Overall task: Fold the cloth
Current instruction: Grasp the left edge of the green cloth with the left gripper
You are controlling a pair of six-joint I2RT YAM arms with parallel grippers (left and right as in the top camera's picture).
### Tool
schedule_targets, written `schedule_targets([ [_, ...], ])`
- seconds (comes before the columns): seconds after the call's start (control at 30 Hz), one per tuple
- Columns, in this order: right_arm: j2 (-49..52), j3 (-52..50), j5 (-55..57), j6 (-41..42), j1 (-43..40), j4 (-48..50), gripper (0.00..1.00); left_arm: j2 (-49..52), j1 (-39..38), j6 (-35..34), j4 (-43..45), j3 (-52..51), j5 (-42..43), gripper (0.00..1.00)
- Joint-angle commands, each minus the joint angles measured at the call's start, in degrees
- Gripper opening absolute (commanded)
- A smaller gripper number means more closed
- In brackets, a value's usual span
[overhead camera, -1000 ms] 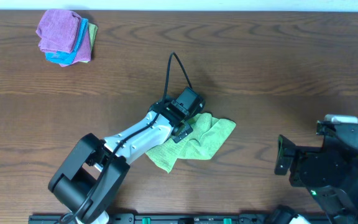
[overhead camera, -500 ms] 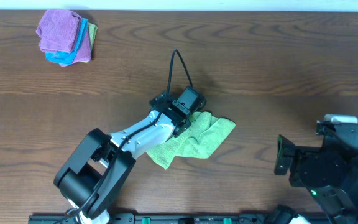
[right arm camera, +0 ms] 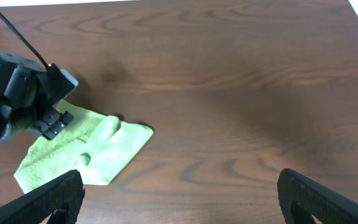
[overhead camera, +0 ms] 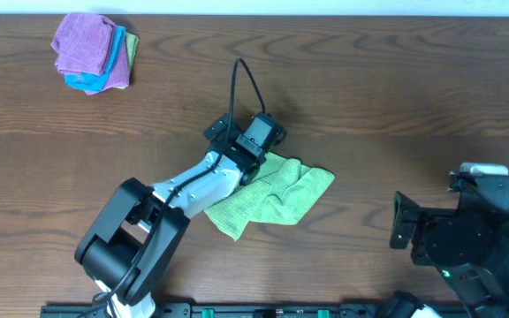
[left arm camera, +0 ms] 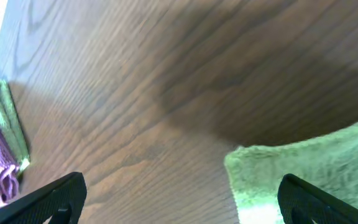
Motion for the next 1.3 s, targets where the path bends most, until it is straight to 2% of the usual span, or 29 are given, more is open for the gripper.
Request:
schedule_targets([
  [0.0,0.1,-0.3,0.5,0.7,0.5,0.1,0.99,1.1,0.2,-0.1,-1.4,0.6,2.1,1.00],
  [0.1,0.1,-0.3,0.5,0.7,0.5,0.2,0.99,1.1,0.2,-0.1,-3.0,0.6,7.7,0.94],
  [0.17,0.1,-0.3,0.5,0.7,0.5,0.3,0.99,1.1,0.2,-0.7,-2.7,0.6,7.9,0.94],
  [0.23,0.1,-0.3,0.5,0.7,0.5,0.4,0.99,1.1,0.2,-0.7,-2.5,0.6,7.9,0.89],
  [0.3,0.1,-0.3,0.5,0.7,0.5,0.4,0.99,1.1,0.2,-0.8,-2.5,0.6,7.9,0.75],
  [0.47,0.1,-0.3,0.5,0.7,0.5,0.4,0.99,1.0,0.1,-6.2,-2.9,0.8,5.1,0.38],
  [0.53,0.1,-0.3,0.5,0.7,0.5,0.4,0.99,0.9,-0.2,-7.0,-3.5,1.2,3.8,0.26],
  [0.6,0.1,-0.3,0.5,0.7,0.5,0.4,0.99,0.6,-0.7,-7.2,-4.5,2.0,2.8,0.06],
  [0.9,0.1,-0.3,0.5,0.7,0.5,0.3,0.99,-1.4,-3.2,-12.2,-6.0,3.1,3.7,0.06],
  [1.07,0.1,-0.3,0.5,0.0,0.5,0.3,0.99,-1.4,-3.6,-14.4,-9.2,3.2,11.0,0.05],
  [1.27,0.1,-0.3,0.5,0.0,0.5,0.3,0.99,-1.4,-3.5,-14.7,-7.4,3.2,17.4,0.05],
])
